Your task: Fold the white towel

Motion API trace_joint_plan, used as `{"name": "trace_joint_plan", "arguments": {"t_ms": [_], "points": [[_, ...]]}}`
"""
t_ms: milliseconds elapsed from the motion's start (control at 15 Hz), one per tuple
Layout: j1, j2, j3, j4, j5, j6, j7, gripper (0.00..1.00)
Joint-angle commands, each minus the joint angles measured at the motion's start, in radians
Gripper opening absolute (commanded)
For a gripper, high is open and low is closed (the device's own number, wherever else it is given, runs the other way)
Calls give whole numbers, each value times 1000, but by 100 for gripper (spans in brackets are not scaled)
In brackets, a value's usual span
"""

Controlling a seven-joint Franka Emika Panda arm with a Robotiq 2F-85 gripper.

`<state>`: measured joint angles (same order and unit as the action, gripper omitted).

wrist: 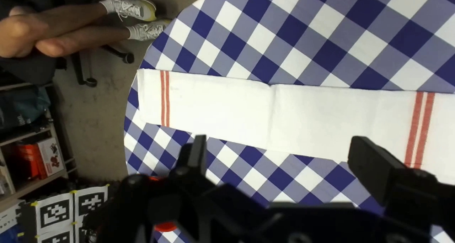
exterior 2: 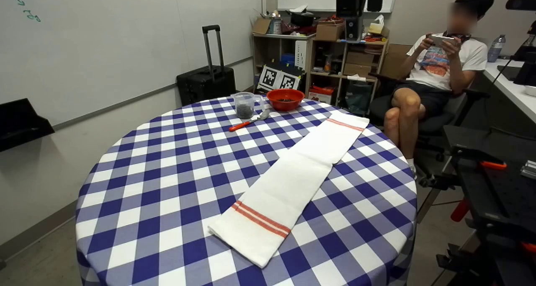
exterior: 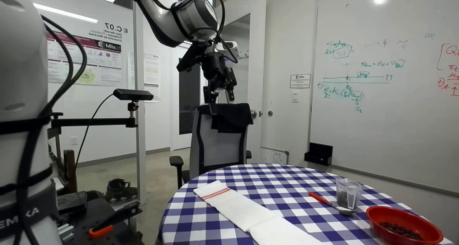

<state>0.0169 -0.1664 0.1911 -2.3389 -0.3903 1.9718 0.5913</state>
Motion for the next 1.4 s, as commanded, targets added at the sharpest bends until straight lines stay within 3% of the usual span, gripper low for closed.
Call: {"name": "trace_joint_plan", "arguments": {"t_ms": [0,533,1000,1333], "points": [[18,53,-14,26,19,59,61,100],[45,335,-41,131,-92,206,160,100],[190,634,-130,414,-145,164,252,100],[244,769,-167,587,-65,133,227,100]]}}
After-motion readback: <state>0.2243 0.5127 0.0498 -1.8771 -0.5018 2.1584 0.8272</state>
